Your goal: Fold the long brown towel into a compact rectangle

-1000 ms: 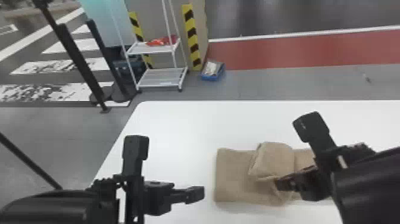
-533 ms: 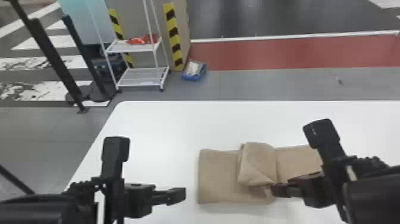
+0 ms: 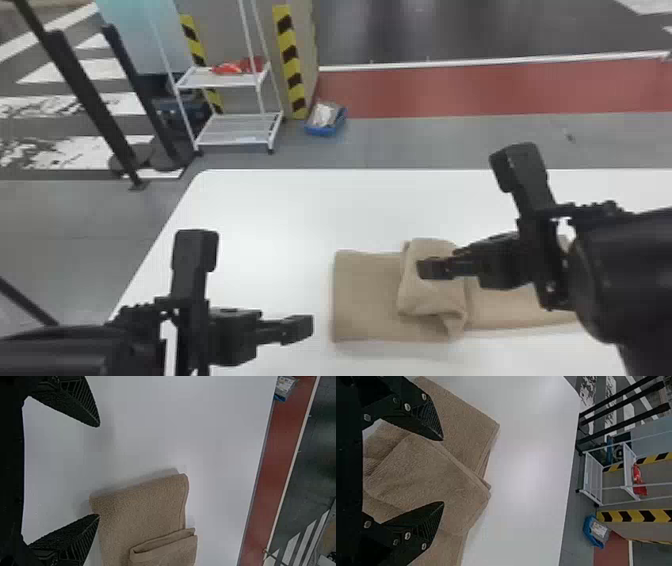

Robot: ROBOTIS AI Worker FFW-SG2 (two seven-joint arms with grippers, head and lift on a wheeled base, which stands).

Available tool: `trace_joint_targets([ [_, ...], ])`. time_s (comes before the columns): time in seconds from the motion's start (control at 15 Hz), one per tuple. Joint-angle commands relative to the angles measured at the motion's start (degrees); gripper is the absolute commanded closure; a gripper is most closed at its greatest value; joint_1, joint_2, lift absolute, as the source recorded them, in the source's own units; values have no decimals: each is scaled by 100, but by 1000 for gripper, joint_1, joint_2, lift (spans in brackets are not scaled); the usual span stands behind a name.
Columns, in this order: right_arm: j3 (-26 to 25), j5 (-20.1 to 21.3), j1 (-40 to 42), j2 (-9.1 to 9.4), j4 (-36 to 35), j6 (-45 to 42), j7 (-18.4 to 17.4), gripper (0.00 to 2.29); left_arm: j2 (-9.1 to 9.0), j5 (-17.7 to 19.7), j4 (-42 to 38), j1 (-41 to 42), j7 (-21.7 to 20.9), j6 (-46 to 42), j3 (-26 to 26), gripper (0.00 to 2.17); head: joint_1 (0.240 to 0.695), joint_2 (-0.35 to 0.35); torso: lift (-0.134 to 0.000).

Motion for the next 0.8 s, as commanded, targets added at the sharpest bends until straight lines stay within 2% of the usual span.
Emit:
trace_joint_targets([
  [0.0, 305, -42, -386, 76, 717, 12, -67, 336, 0, 0, -14, 23, -10, 24, 43, 76, 695, 186, -124],
  [0.27, 692, 63, -931, 76, 1702, 12, -137, 340, 9, 0, -5, 41, -10, 24, 60, 76, 695, 227, -124],
  [0.73, 1052, 90, -1538, 76, 2792, 12, -304, 336, 26, 0, 30, 41, -10, 24, 60, 80, 695, 220, -124],
])
